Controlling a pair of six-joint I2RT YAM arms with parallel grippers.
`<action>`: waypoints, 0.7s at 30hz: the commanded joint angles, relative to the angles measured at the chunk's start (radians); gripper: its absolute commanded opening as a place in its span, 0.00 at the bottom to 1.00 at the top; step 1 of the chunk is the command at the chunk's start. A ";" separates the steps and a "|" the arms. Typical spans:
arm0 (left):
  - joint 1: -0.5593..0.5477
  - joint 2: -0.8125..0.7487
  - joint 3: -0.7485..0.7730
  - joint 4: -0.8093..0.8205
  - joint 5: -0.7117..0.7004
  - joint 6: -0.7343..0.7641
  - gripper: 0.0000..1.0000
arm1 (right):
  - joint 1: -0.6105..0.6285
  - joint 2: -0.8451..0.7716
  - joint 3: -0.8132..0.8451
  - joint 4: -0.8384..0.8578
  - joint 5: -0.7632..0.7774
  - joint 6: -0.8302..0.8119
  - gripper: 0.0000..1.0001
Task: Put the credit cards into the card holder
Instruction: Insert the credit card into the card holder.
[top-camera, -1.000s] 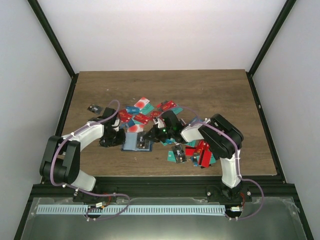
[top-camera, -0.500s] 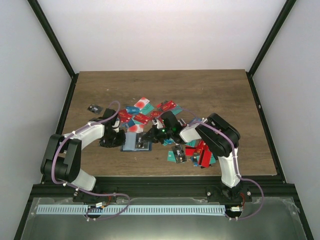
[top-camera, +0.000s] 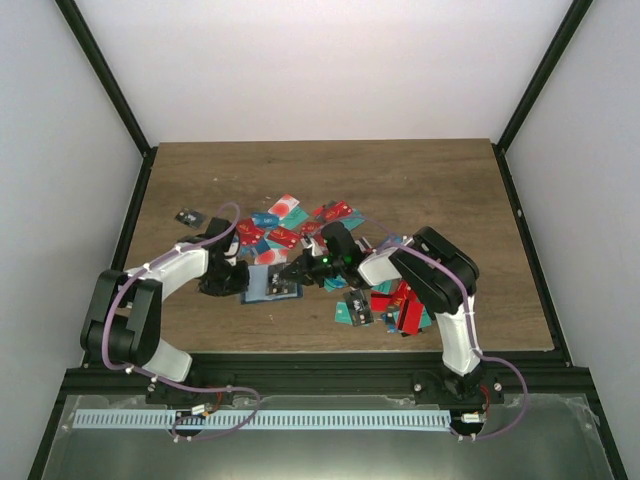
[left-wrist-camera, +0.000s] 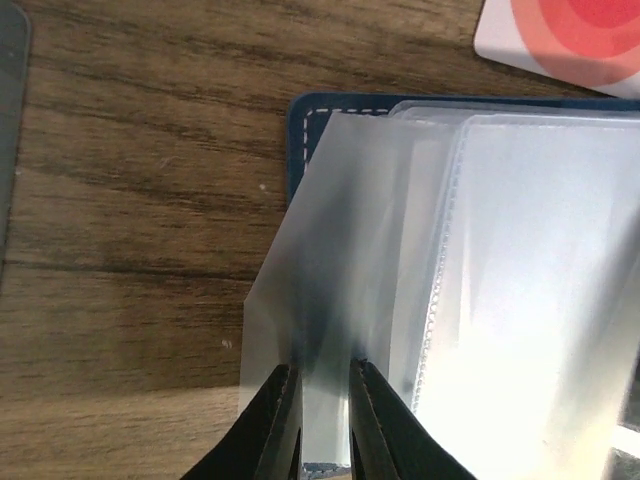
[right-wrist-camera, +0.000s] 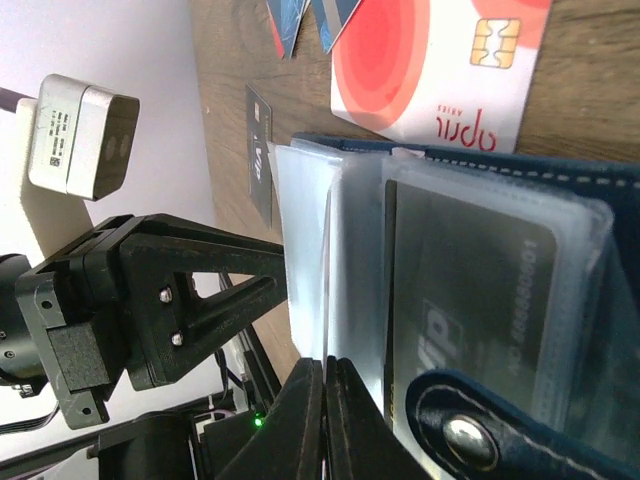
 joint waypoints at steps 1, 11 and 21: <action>0.002 -0.023 0.036 -0.041 -0.032 0.002 0.16 | 0.019 0.031 0.033 0.053 -0.019 0.020 0.01; 0.013 0.023 0.060 -0.047 -0.046 0.017 0.18 | 0.023 0.072 0.071 0.059 -0.018 0.023 0.01; 0.056 0.028 0.086 -0.042 -0.056 0.027 0.19 | 0.023 0.018 0.025 -0.017 0.041 0.063 0.01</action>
